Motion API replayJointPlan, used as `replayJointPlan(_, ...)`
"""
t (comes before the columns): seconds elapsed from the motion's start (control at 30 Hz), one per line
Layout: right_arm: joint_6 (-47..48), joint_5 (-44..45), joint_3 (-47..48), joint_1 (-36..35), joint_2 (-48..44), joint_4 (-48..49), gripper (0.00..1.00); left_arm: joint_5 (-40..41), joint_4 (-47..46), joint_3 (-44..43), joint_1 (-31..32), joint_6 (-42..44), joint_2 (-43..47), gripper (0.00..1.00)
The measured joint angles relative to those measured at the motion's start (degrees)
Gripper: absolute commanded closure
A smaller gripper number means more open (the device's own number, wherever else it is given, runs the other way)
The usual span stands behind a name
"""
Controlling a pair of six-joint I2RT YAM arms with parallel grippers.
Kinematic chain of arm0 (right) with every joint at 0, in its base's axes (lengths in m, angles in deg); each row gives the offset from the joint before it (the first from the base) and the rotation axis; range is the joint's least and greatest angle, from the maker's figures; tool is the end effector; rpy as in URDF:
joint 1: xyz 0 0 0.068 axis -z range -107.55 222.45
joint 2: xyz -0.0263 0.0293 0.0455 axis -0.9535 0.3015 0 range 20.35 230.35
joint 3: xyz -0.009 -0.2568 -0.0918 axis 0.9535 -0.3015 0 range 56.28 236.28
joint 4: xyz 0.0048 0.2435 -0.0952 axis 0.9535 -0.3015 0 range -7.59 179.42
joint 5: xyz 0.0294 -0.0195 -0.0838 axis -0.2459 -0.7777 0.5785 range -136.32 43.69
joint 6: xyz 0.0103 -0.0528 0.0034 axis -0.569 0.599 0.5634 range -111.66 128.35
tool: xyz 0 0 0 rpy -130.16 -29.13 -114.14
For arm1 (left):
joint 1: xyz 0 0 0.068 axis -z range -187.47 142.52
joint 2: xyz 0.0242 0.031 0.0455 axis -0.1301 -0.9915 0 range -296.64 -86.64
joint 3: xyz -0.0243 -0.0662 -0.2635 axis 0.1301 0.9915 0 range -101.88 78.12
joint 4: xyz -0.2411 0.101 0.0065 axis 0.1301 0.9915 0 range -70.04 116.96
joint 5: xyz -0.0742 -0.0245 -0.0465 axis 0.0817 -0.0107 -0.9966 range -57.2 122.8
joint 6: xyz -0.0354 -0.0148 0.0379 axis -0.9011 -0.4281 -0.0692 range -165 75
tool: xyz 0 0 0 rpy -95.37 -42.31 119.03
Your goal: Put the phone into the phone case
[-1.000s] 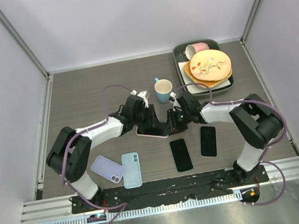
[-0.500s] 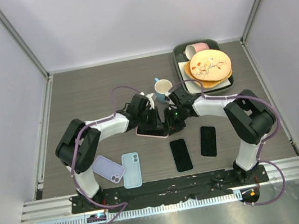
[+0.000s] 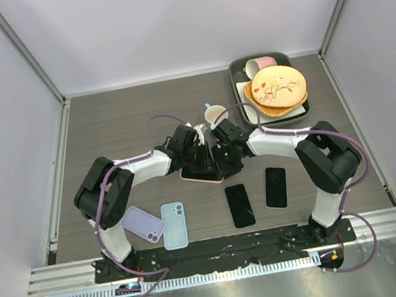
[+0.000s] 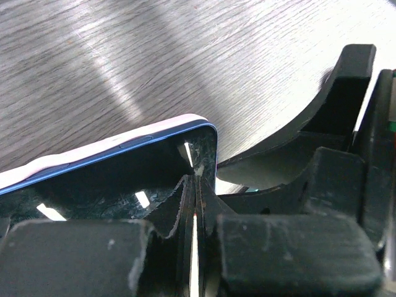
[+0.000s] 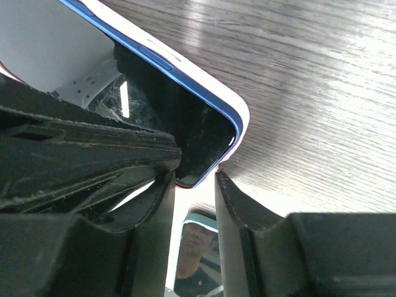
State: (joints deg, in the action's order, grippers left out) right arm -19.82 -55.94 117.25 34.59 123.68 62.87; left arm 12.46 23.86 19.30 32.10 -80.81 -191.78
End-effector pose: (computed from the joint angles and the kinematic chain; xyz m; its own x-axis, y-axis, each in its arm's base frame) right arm 0.2661 0.2144 0.1479 -0.9574 -0.1549 -0.2436 -0.2277 0.9239 0.3074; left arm 0.2775 -0.2455 0.1501 -0.9302 0.0571 -0.3626 0.2769 0.7577 -0.5910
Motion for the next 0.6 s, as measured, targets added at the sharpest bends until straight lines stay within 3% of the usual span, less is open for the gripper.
replayJointPlan(0.17,0.8,-1.2,-6.1,1.2,-5.3,8.0,0.53,0.3,0.5,0.0,-0.1,0.0,0.3,0.94)
replayJointPlan(0.27,0.6,-3.8,-11.1,5.4,-8.4,13.9,0.51,0.5,1.3,0.0,-0.5,0.0,0.7,0.94)
replayJointPlan(0.43,-0.9,-7.5,-15.0,12.5,-10.2,19.3,0.52,0.3,2.3,0.6,-1.3,0.0,1.2,0.94)
replayJointPlan(0.6,-2.1,-11.7,-14.5,13.2,-7.0,24.7,0.55,-0.8,1.7,1.9,-2.5,-0.2,1.8,0.94)
